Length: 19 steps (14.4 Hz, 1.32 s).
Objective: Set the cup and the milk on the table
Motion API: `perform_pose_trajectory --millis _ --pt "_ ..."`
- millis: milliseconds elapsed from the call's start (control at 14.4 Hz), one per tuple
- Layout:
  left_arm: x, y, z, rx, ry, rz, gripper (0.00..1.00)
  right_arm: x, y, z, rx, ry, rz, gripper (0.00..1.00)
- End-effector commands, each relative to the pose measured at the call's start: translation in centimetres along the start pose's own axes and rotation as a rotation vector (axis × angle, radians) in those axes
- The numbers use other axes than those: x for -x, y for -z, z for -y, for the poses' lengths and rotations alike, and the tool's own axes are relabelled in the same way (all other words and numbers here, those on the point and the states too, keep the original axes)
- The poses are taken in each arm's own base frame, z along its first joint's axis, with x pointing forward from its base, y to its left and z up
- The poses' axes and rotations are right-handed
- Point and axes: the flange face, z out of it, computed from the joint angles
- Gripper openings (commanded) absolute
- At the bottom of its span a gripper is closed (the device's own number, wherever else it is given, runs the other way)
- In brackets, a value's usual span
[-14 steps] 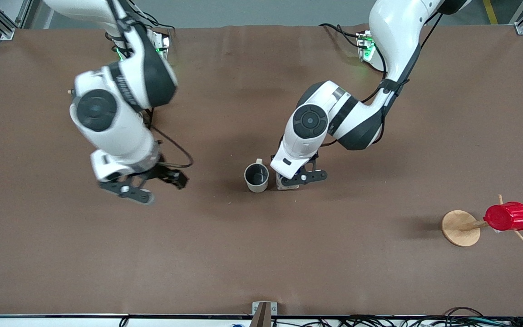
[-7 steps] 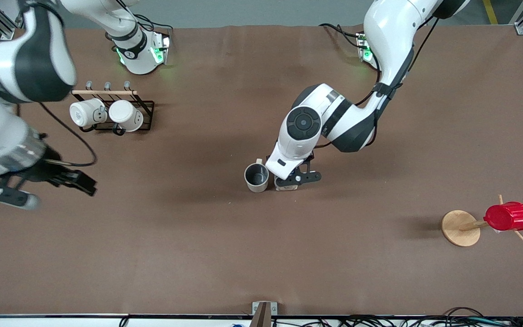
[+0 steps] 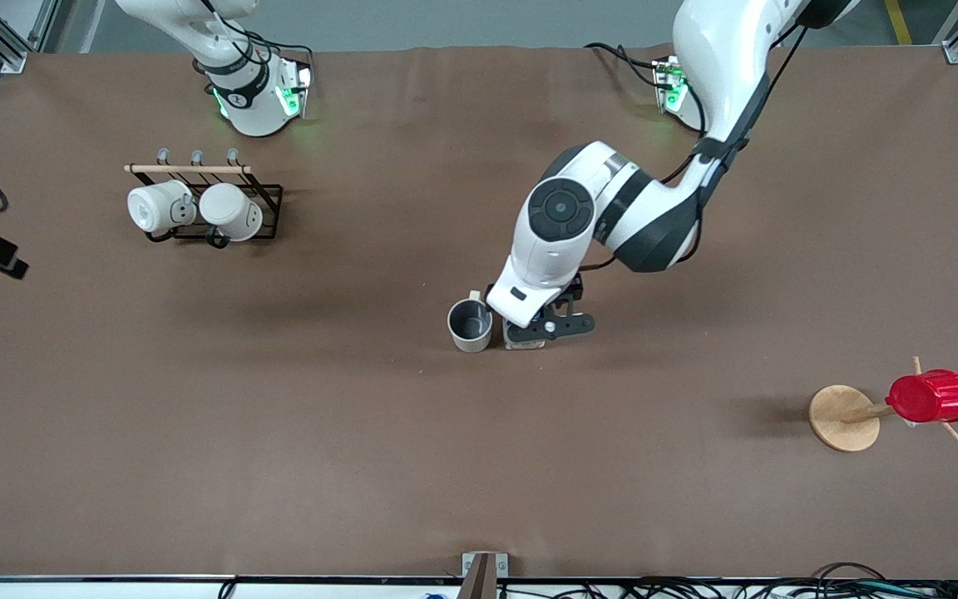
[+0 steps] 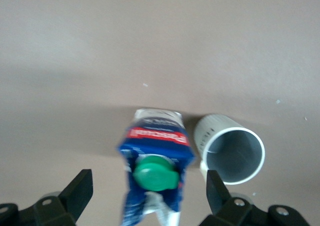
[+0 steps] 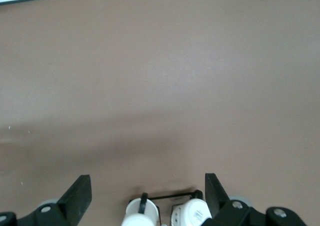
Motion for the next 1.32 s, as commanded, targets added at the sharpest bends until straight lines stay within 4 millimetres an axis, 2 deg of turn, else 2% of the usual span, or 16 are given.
perform_pose_trajectory --millis 0,208,347,556,694,833,903,1181,1250 --pt "-1.6 7.0 4.4 -0.051 0.015 -0.101 1.0 3.3 -0.3 -1.1 -0.008 0.018 0.004 1.0" --pt "-3.9 13.6 11.9 -0.102 0.029 -0.13 1.0 3.1 -1.0 -2.1 -0.006 0.047 -0.012 1.0" --pt "-4.9 17.7 16.4 -0.09 0.021 -0.154 1.0 3.0 -0.5 -3.0 0.0 0.034 -0.022 1.0" --pt "-3.3 22.6 21.1 -0.129 -0.017 -0.121 1.0 2.9 -0.3 -3.7 0.002 0.025 -0.027 1.0" --pt "-2.8 24.8 24.3 -0.076 -0.024 -0.084 1.0 2.8 -0.1 -3.7 0.001 0.031 -0.033 1.0" --pt "-2.0 26.2 28.2 -0.057 -0.064 -0.044 1.0 2.9 -0.3 -2.6 -0.001 0.047 -0.024 1.0" --pt "-1.0 26.5 29.4 -0.058 -0.084 -0.039 1.0 2.9 0.0 -2.6 -0.001 0.049 -0.031 1.0" --pt "0.8 25.8 36.2 -0.035 -0.125 0.008 1.0 2.8 0.5 -2.6 0.0 0.045 -0.034 1.0" --pt "0.9 25.6 37.1 -0.007 -0.129 0.02 1.0 2.7 0.4 -2.6 -0.001 0.047 -0.033 1.0"
